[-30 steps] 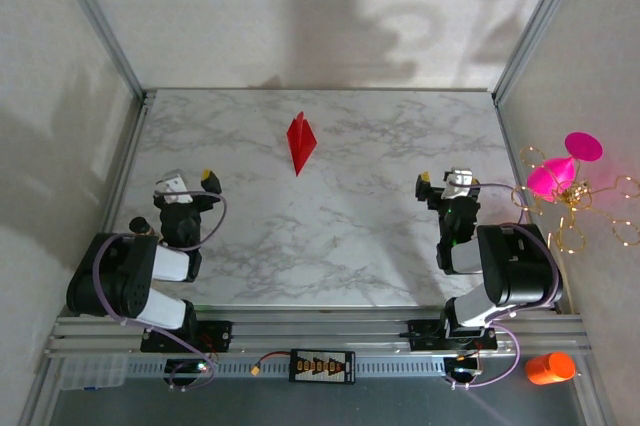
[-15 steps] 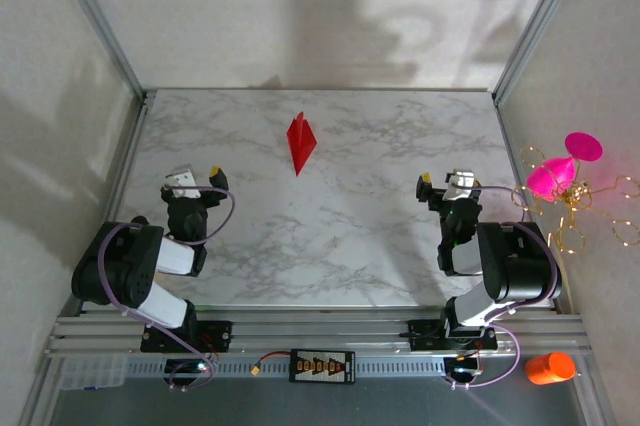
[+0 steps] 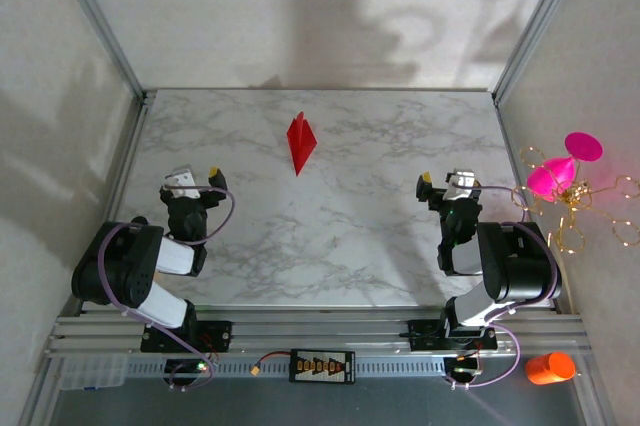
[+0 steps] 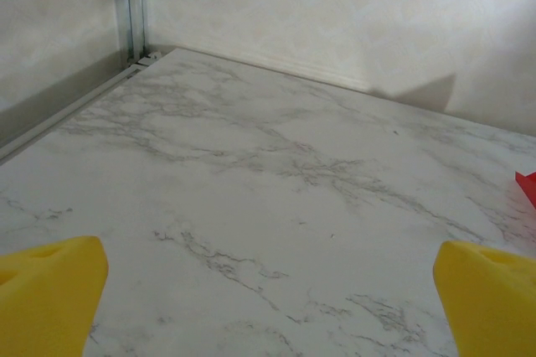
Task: Fold a paper plane with a square sheet of paper (pick it up from the middle)
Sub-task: Reset both arms
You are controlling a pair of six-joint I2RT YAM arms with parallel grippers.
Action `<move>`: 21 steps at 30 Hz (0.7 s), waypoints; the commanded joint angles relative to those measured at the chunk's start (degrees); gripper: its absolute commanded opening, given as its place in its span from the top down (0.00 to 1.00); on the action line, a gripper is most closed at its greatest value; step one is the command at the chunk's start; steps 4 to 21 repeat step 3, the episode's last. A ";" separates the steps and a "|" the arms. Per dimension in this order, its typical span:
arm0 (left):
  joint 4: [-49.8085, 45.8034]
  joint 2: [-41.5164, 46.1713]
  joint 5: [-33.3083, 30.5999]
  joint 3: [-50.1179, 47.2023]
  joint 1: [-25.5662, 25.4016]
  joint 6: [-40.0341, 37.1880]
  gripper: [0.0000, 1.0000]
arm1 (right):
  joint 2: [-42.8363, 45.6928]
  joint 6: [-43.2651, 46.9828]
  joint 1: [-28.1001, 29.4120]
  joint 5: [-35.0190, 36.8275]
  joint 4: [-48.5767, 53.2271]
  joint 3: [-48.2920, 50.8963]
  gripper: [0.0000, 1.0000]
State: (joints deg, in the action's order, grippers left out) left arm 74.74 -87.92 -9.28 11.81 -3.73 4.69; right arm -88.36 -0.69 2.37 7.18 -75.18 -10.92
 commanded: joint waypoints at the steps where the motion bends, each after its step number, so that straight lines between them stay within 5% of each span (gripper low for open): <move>1: -0.27 -0.53 -1.19 1.03 -0.32 -0.56 0.01 | -0.41 -0.25 -0.45 -1.20 0.13 -1.13 0.01; 21: 0.03 -0.51 -1.09 0.94 -0.32 -0.53 0.01 | -0.41 -0.28 -0.48 -1.18 0.15 -1.12 0.01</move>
